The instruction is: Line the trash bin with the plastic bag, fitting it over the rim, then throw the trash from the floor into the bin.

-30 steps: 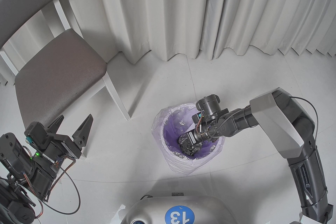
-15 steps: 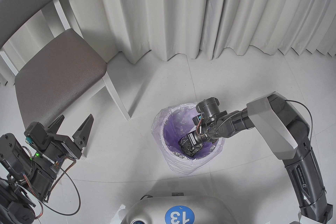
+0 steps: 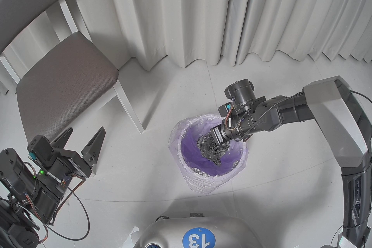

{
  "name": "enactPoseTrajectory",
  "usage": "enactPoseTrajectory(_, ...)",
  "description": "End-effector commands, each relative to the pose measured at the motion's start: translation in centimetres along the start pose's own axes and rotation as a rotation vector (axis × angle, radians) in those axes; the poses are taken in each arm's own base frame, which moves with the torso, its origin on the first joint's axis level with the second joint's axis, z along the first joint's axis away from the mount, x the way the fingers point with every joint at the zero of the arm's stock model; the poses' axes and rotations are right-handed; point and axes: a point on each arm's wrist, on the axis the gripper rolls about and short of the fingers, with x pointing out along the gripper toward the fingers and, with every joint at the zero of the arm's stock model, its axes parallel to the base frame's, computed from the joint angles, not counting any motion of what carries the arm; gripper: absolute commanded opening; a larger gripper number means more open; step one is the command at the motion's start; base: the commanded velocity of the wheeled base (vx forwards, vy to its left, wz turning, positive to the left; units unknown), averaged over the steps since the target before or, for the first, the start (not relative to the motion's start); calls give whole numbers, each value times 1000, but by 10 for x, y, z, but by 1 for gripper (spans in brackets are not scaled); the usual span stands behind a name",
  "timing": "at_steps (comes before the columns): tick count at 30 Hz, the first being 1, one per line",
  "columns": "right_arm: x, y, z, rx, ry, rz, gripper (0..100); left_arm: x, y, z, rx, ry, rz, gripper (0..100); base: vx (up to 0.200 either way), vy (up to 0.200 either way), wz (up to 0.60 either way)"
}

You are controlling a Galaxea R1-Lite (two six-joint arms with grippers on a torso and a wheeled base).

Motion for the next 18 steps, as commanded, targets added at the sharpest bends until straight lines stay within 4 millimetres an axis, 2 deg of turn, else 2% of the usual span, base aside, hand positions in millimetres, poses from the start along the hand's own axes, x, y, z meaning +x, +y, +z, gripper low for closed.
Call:
enactPoseTrajectory(1,-20,3,11,-4,-42,2,0,-4,0,-1,-2,0,-8,100,0,0,0)
enactPoseTrajectory(7,-19,11,10,-16,-37,14,0,-4,0,-1,-1,1,-9,100,0,0,0)
enactPoseTrajectory(18,-16,11,0,-20,7,18,0,-4,0,-1,-9,1,-9,100,0,0,0)
